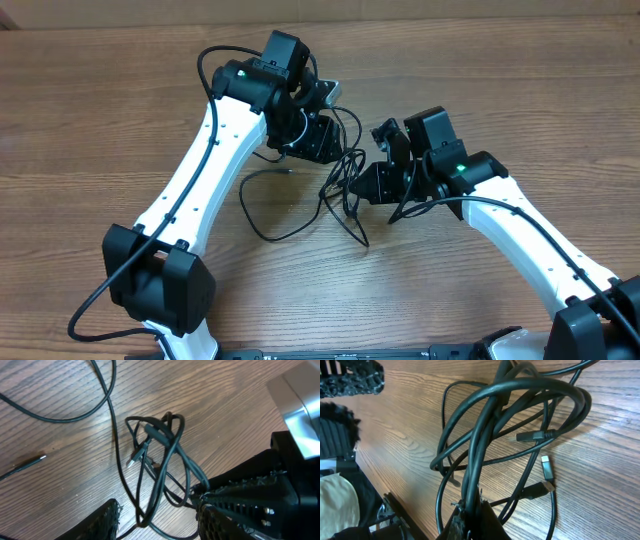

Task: Untangle cables

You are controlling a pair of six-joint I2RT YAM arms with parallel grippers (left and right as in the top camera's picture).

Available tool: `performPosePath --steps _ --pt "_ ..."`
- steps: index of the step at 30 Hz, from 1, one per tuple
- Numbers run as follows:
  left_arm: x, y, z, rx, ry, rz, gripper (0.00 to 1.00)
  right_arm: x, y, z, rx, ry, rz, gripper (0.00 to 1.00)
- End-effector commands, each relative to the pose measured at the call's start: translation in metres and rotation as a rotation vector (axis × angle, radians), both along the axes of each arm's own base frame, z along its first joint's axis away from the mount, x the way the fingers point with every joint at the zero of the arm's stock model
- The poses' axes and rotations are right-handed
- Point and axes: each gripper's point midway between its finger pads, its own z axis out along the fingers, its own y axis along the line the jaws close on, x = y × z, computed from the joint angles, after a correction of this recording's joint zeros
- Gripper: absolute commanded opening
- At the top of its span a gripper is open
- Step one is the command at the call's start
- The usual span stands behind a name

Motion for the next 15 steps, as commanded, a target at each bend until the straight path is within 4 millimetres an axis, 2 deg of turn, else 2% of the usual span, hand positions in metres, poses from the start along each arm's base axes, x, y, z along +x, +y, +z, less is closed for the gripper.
performPosePath --steps 1,5,8,15 --pt "-0.001 -0.011 -0.006 -0.011 -0.006 -0.076 0.53 -0.003 0.004 0.007 0.025 -0.022 0.026 0.04" --pt "-0.001 -0.013 -0.017 0.002 0.004 -0.105 0.52 -0.004 0.004 0.007 0.024 -0.015 0.024 0.04" --pt "0.0 -0.013 -0.026 0.012 0.027 -0.105 0.45 -0.005 0.004 0.006 0.023 -0.012 0.024 0.04" --pt "0.003 -0.015 -0.048 0.029 0.075 -0.105 0.39 -0.005 0.004 0.006 0.023 -0.012 0.024 0.04"
